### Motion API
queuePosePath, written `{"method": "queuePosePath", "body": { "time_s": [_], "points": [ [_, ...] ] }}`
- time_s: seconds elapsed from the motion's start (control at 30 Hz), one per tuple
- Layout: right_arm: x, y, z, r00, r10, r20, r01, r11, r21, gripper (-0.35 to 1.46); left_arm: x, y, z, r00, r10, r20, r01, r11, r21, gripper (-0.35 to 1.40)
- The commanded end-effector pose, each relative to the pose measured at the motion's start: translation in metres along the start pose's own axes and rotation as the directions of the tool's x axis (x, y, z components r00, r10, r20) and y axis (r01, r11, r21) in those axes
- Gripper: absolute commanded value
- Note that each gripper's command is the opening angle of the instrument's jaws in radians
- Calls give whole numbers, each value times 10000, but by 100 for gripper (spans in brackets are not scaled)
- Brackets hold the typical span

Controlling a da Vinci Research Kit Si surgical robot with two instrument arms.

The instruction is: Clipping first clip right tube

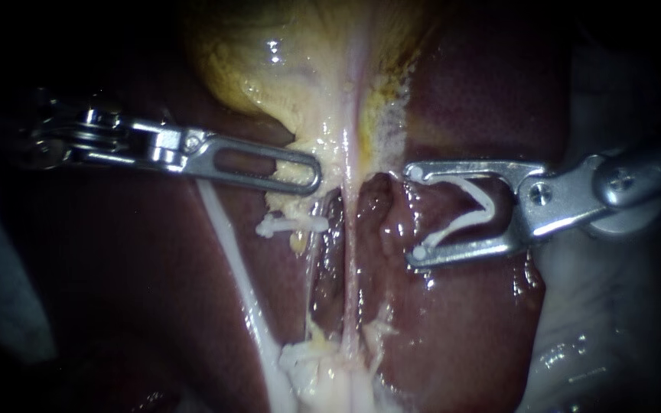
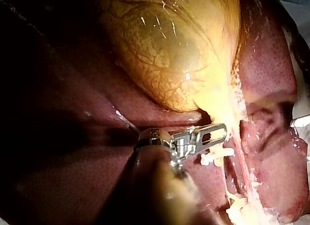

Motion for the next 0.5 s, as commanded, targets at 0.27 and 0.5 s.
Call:
{"method": "queuePosePath", "body": {
  "time_s": [0.27, 0.5],
  "points": [
    [0, -1, 0, 10000, -62, 1, 62, 10000, 7, 50, -16, -10, -35, 10000, -30, -35, 30, 10000, 33, -35],
    [0, -1, 0, 9998, 174, -12, -174, 9998, 1, 50, -33, -30, -100, 9990, 161, 424, -155, 9998, -136, -35]
  ]
}}
